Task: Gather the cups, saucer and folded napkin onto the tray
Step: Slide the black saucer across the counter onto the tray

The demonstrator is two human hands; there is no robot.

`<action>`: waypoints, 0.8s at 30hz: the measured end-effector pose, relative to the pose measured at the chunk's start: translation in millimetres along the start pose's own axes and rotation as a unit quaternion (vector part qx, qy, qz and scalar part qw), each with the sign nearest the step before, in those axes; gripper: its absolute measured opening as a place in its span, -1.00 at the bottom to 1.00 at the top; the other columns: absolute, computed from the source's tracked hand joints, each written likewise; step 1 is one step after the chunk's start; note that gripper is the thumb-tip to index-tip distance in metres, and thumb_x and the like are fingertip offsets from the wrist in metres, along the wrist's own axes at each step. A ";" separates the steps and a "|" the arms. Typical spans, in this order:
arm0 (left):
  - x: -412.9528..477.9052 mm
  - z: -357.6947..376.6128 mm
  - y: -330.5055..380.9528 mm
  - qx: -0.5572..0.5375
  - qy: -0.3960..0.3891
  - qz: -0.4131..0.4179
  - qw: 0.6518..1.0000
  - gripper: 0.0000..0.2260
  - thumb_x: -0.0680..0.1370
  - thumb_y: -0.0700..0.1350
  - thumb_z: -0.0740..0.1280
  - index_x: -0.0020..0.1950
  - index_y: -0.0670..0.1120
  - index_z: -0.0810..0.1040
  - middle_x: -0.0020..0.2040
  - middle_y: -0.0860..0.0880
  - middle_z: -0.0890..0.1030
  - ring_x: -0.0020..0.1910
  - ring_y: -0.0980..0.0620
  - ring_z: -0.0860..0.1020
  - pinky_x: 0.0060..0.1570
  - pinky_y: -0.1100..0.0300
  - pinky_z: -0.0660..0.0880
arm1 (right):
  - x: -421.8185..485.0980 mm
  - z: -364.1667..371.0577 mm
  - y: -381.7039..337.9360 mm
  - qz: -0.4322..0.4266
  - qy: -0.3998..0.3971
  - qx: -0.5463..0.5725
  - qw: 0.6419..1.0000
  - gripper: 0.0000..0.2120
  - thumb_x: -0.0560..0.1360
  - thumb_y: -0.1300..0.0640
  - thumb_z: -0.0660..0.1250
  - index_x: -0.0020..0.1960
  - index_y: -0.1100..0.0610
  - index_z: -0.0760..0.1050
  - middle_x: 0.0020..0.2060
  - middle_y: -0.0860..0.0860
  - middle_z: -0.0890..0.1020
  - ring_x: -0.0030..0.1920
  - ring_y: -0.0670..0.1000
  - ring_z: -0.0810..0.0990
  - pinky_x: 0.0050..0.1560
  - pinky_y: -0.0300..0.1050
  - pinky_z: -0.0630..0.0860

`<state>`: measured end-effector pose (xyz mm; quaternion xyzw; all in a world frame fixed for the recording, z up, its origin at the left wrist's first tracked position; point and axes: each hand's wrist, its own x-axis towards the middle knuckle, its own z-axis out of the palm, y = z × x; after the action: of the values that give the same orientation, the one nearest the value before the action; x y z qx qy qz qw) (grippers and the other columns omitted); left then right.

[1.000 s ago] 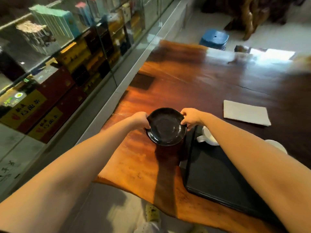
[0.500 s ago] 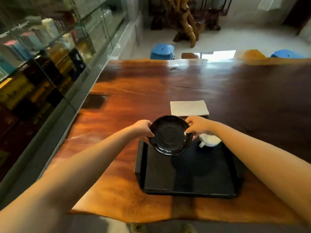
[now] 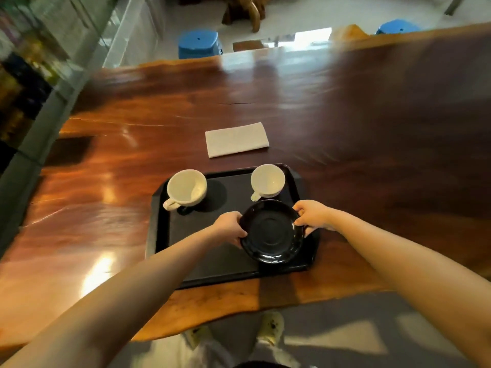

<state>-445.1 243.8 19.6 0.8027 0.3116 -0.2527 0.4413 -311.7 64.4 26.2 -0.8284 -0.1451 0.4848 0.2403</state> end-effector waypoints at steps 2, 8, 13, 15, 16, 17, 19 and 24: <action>3.4 14.9 2.3 -0.011 0.001 -0.020 1.000 -0.78 0.47 -0.33 0.35 0.03 -0.14 0.41 -0.12 -0.07 0.54 -0.16 -0.09 0.66 -0.55 0.29 0.55 | 3.3 3.1 11.5 0.010 0.005 0.004 1.000 -0.72 0.50 0.42 0.23 0.18 0.22 0.44 -0.10 0.08 0.56 -0.05 0.10 0.62 -0.06 0.05 0.65; 16.2 36.1 -7.3 -0.003 0.037 -0.062 0.997 -0.73 0.44 -0.33 0.37 0.08 -0.13 0.45 0.04 -0.12 0.54 -0.05 -0.05 0.58 -0.20 0.15 0.60 | 10.5 10.7 16.3 0.002 0.034 -0.036 0.999 -0.66 0.48 0.41 0.16 0.23 0.23 0.45 0.03 0.18 0.60 0.04 0.19 0.63 0.02 0.14 0.62; 20.2 41.7 -9.5 0.007 0.064 -0.060 0.996 -0.60 0.42 -0.30 0.39 0.23 -0.17 0.41 0.17 -0.14 0.53 0.04 -0.07 0.52 -0.23 0.18 0.53 | 11.4 18.7 13.3 0.011 0.044 -0.135 0.990 -0.61 0.52 0.27 0.19 0.34 0.24 0.33 0.23 0.21 0.49 0.08 0.17 0.56 -0.01 -0.03 0.55; 21.8 41.8 -10.0 0.010 0.063 -0.067 0.996 -0.54 0.40 -0.29 0.42 0.26 -0.16 0.38 0.19 -0.16 0.52 0.11 -0.12 0.54 -0.04 0.06 0.58 | 13.1 24.3 9.5 0.023 0.040 -0.164 0.985 -0.59 0.55 0.24 0.18 0.37 0.29 0.26 0.26 0.24 0.45 0.06 0.17 0.53 -0.07 -0.03 0.48; 22.2 41.4 -10.1 0.006 0.059 -0.073 0.996 -0.53 0.40 -0.29 0.42 0.26 -0.15 0.37 0.19 -0.16 0.52 0.12 -0.13 0.54 0.02 0.02 0.59 | 14.1 27.6 7.9 0.028 0.039 -0.174 0.984 -0.59 0.56 0.22 0.18 0.37 0.32 0.24 0.27 0.25 0.44 0.03 0.16 0.52 -0.11 -0.06 0.45; 22.5 41.1 -10.0 -0.003 0.054 -0.078 0.996 -0.53 0.40 -0.30 0.42 0.26 -0.14 0.37 0.19 -0.15 0.51 0.12 -0.13 0.55 0.03 0.01 0.60 | 15.3 30.8 6.5 0.035 0.040 -0.181 0.982 -0.58 0.56 0.20 0.18 0.37 0.33 0.22 0.28 0.25 0.41 0.05 0.16 0.51 -0.12 -0.08 0.40; 21.9 41.0 -8.7 -0.028 0.042 -0.087 0.995 -0.54 0.42 -0.33 0.40 0.26 -0.13 0.35 0.18 -0.15 0.50 0.09 -0.13 0.57 -0.03 0.01 0.63 | 17.6 36.1 4.7 0.051 0.049 -0.187 0.980 -0.56 0.57 0.16 0.17 0.37 0.33 0.19 0.32 0.24 0.36 0.19 0.20 0.48 -0.07 -0.08 0.36; 18.1 42.9 -7.5 -0.050 0.027 -0.093 0.994 -0.56 0.48 -0.34 0.34 0.30 -0.11 0.32 0.23 -0.15 0.47 -0.10 -0.03 0.56 -0.40 0.23 0.56 | 16.1 40.5 -1.9 0.061 0.071 -0.208 0.974 -0.50 0.58 0.12 0.14 0.43 0.33 0.13 0.38 0.23 0.30 0.36 0.21 0.34 0.29 -0.02 0.34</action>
<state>-443.9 214.8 -17.6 0.7538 0.4090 -0.2553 0.4465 -339.2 84.1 -1.3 -0.8997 -0.1750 0.3978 0.0424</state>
